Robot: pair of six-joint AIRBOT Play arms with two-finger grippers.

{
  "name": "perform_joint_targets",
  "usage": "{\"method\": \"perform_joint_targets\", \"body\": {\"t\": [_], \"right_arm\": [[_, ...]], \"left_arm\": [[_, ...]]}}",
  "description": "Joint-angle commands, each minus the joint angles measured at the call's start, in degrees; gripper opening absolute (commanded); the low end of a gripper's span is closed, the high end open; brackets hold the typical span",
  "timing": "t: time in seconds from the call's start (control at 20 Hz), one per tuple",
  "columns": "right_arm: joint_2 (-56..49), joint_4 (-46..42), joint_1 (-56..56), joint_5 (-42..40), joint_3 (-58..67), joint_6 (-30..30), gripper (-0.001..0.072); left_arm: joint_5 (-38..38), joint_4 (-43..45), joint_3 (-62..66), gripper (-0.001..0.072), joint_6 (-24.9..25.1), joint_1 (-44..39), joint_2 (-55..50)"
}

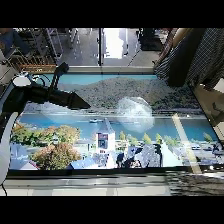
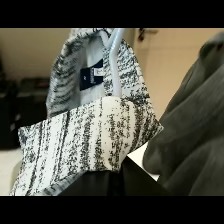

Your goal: Fold the clothes and pants, and hang the long-sleeved shirts on hangers.

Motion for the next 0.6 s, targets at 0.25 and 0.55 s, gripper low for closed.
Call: {"method": "perform_joint_targets", "body": {"t": [0.25, 0.55], "right_arm": [[-8.94, 9.81, -18.88, -14.49, 0.20, -0.90, 0.0015], [-7.63, 9.27, -20.15, -12.76, -1.16, -0.96, 0.0018]], "left_arm": [[-3.34, -0.02, 0.02, 0.0507, -6.27, -0.04, 0.04], [-3.37, -0.02, 0.02, 0.0508, -6.91, -0.04, 0.00]]}}
